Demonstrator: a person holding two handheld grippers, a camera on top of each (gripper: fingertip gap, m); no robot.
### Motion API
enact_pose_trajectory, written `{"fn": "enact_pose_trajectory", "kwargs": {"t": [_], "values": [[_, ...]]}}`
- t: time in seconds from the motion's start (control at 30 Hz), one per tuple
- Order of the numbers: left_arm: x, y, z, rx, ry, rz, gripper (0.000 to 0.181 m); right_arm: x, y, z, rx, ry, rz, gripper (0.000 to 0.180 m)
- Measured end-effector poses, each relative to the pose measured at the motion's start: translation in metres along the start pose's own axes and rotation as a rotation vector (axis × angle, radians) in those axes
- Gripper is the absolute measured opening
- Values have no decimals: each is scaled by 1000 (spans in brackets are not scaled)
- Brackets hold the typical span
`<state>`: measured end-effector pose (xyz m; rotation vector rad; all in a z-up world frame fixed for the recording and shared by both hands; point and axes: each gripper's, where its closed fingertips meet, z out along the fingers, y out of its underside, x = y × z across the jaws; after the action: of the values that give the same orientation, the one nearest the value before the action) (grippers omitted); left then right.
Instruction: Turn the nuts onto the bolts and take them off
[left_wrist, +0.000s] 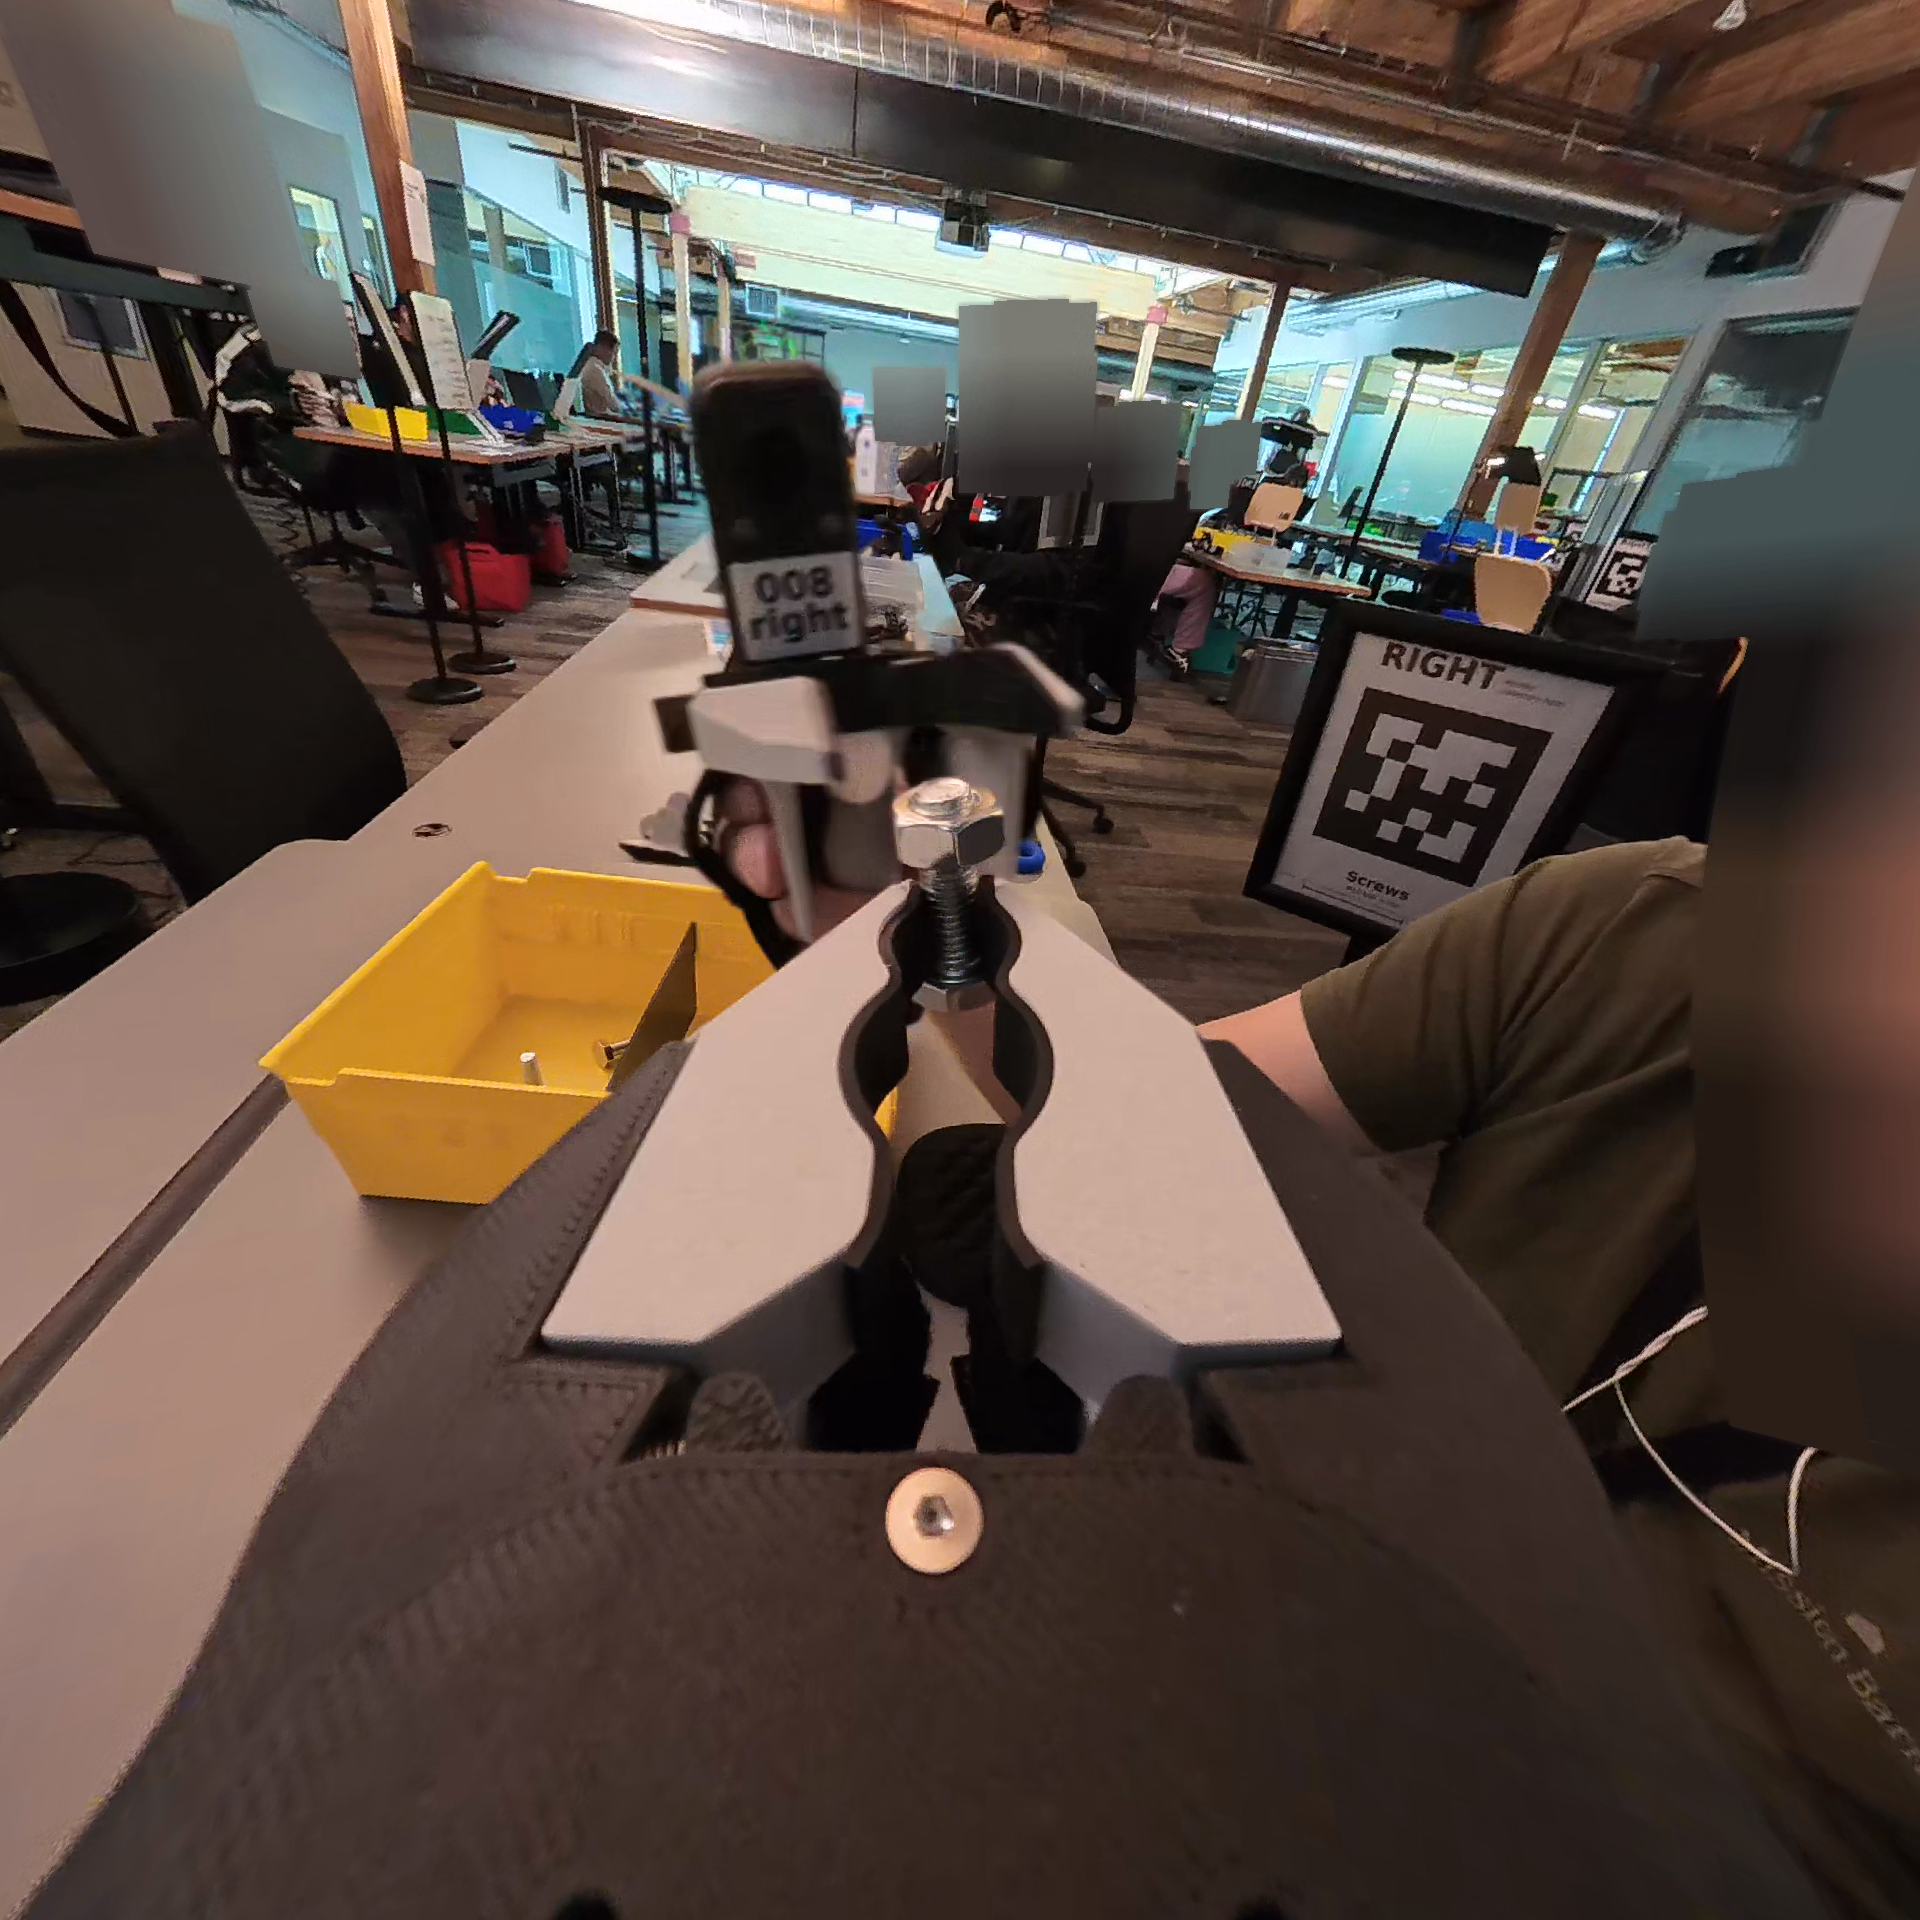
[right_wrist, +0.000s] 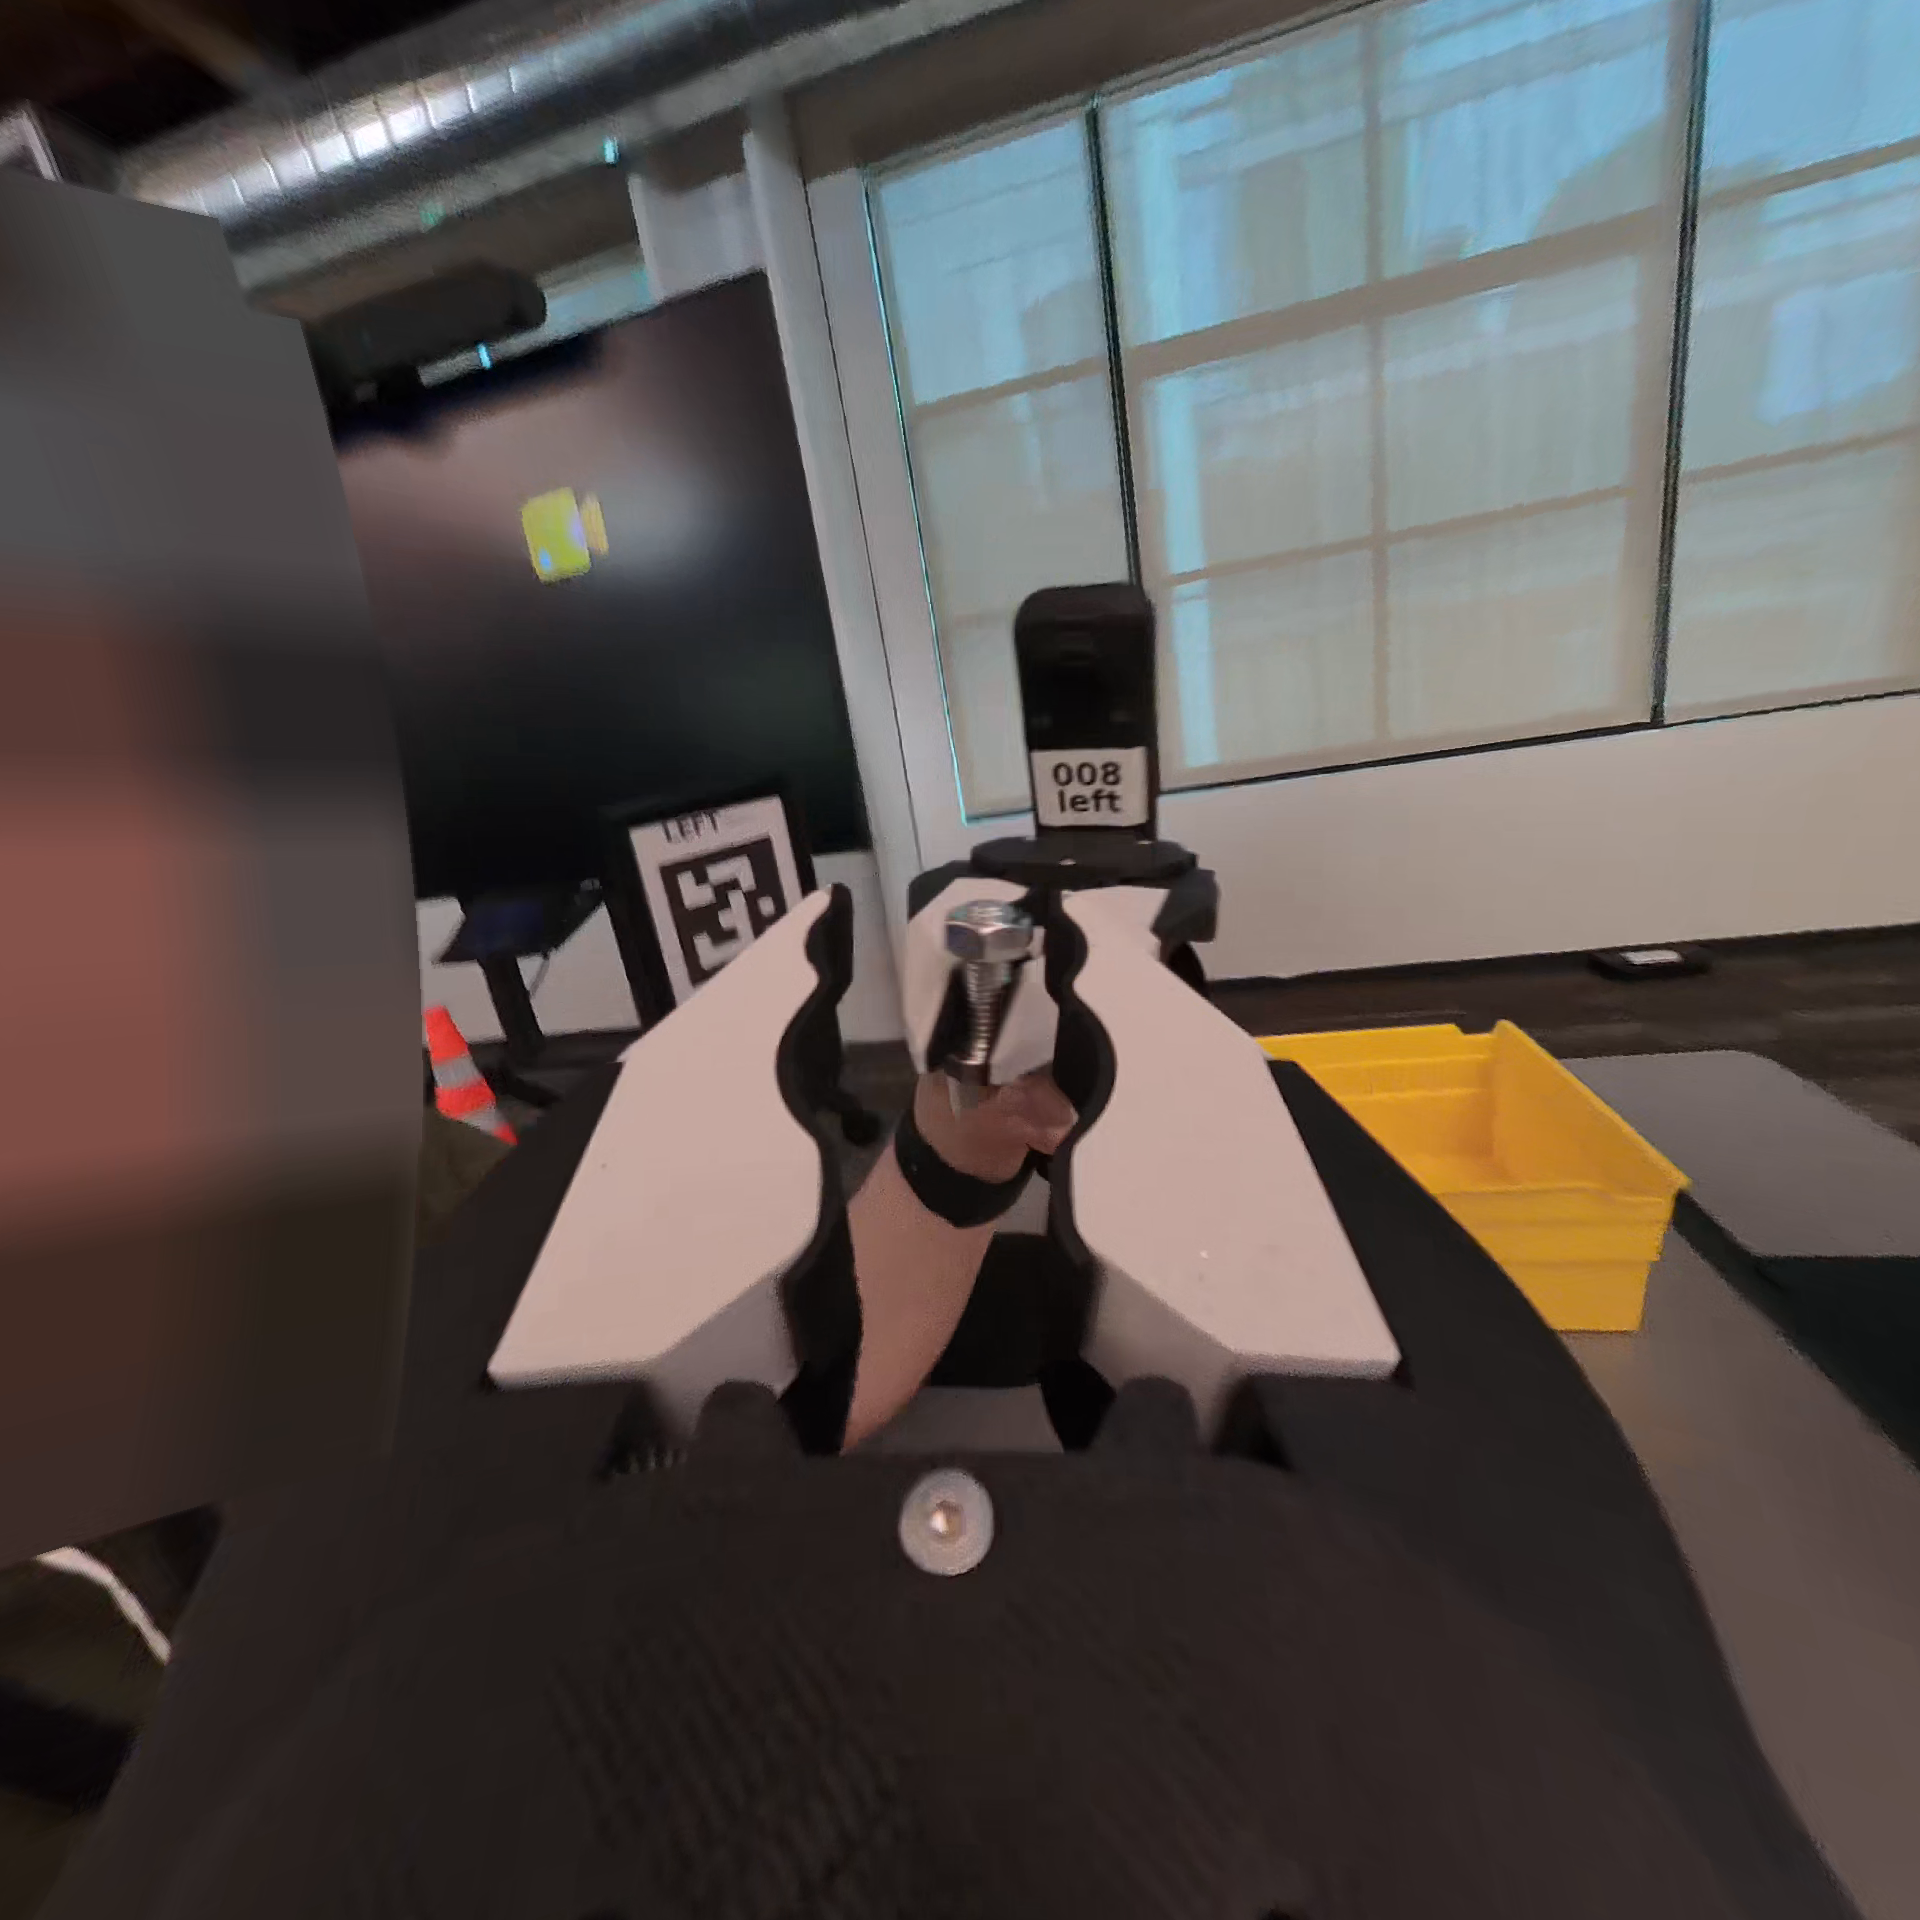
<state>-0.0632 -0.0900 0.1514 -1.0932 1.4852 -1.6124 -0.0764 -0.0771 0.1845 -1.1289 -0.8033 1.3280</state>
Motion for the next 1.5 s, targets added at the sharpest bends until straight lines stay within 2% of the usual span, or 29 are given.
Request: {"fn": "enact_pose_trajectory", "kwargs": {"t": [0.03, 0.13, 0.17, 0.23, 0.3, 0.4, 0.43, 0.53, 0.7, 0.83, 0.93, 1.03, 1.13, 1.2, 1.37, 1.5], "values": [[-1, 0, 1, 2, 6, -10, 8, -2, 4, 5, -23, 15, -38, 35], [5, 0, 3, 7, 44, -21, 8, 13, 13, 5, -44, 67, -59, 38], [7, 0, 4, 5, 46, -19, 8, 16, 12, 2, -11, 25, -12, 44], [9, -2, 3, 16, 43, -10, 8, 26, 8, -6, 66, -44, 147, 37], [19, -6, 1, 30, 107, -21, 8, 31, 7, -6, 98, -71, 214, 37], [16, -6, 0, 32, 77, -16, 8, 19, 13, 6, 40, -47, 111, 35], [16, -7, 0, 34, 83, -11, 8, 18, 12, 9, 39, -13, 60, 30], [17, -13, -4, 75, 102, -33, 8, 22, 6, 14, 72, 120, -65, 32], [16, -13, -11, 71, 84, -32, 8, 42, -4, 1, 113, 284, -93, 34], [18, -13, -11, 61, 76, -5, 8, 21, -18, -2, 167, 153, -35, 36], [14, -8, -6, 36, 48, 2, 8, 0, -9, 12, 91, 68, -48, 39], [15, -7, -2, 29, 65, -6, 8, 10, 4, 15, 21, 125, -75, 47], [8, -8, -3, 39, 17, -3, 8, 23, -2, 4, 85, 99, 44, 44], [13, -10, -6, 52, 64, -14, 8, 32, -7, -4, 119, 128, 76, 40], [9, -9, -7, 40, 28, 3, 8, -6, -9, 11, 70, 41, -26, 43], [14, -7, -2, 31, 53, 8, 8, 3, 4, 15, 3, 102, -69, 42]]}}
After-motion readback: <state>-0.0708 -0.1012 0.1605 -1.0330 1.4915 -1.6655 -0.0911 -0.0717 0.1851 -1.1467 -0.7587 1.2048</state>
